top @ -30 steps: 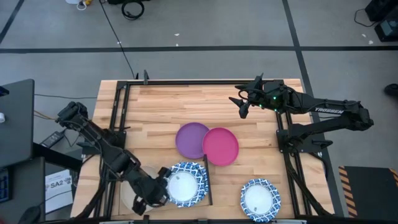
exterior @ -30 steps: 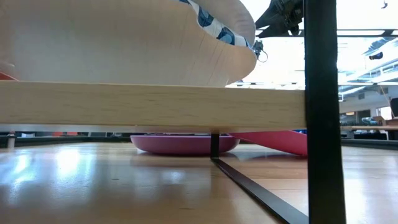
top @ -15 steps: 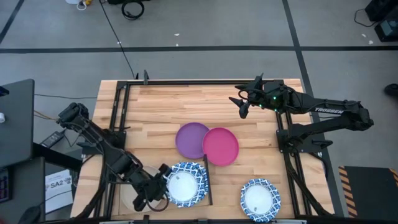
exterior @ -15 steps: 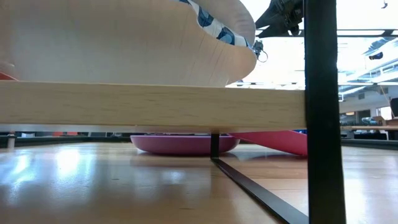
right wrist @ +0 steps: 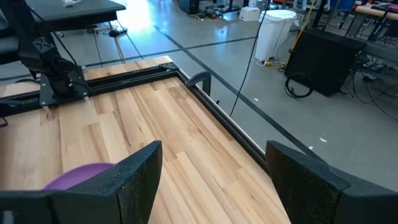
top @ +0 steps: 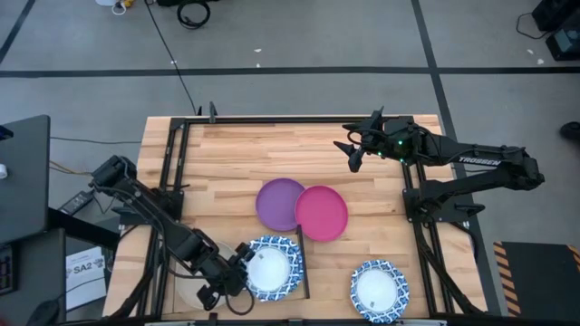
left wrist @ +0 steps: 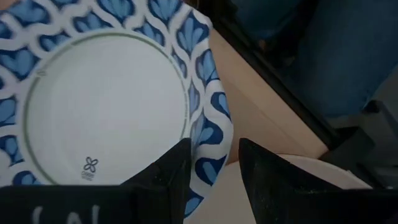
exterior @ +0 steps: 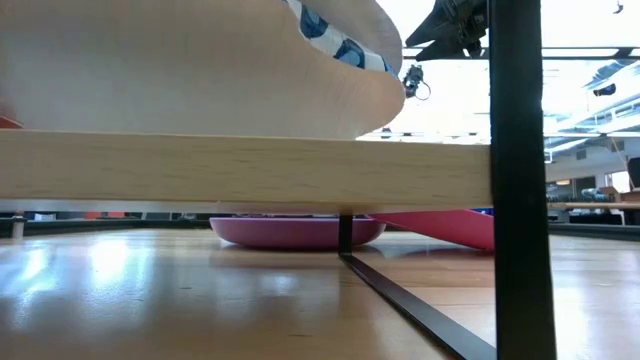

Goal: Place and stack plates onto a shelf
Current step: Stack the top blue patterned bowl on top of the blue patterned bowl on the shelf

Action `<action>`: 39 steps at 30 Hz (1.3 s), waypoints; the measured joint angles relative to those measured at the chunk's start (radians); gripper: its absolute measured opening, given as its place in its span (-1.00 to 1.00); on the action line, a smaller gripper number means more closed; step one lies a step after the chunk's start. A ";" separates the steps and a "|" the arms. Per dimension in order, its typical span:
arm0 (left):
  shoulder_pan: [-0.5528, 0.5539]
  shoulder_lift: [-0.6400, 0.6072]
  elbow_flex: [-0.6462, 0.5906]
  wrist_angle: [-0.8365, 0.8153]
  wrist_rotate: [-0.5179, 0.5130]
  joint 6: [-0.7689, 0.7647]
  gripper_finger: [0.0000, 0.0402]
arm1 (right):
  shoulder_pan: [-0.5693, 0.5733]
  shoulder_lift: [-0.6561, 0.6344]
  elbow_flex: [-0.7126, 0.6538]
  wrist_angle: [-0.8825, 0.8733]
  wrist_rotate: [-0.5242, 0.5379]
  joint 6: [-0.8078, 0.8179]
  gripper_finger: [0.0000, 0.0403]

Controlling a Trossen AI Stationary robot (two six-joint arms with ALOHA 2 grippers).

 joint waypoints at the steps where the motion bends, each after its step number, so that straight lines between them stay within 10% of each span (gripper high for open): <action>1: 0.002 0.003 0.000 0.000 0.000 0.001 -0.30 | 0.000 0.000 0.000 0.000 0.000 0.000 0.44; 21: 0.040 0.003 0.000 0.022 -0.046 0.001 -0.90 | 0.000 0.000 0.000 0.000 0.000 -0.001 0.44; 39: 0.041 0.003 0.000 0.028 -0.045 -0.143 -0.50 | 0.000 0.000 0.000 0.000 0.000 -0.003 0.44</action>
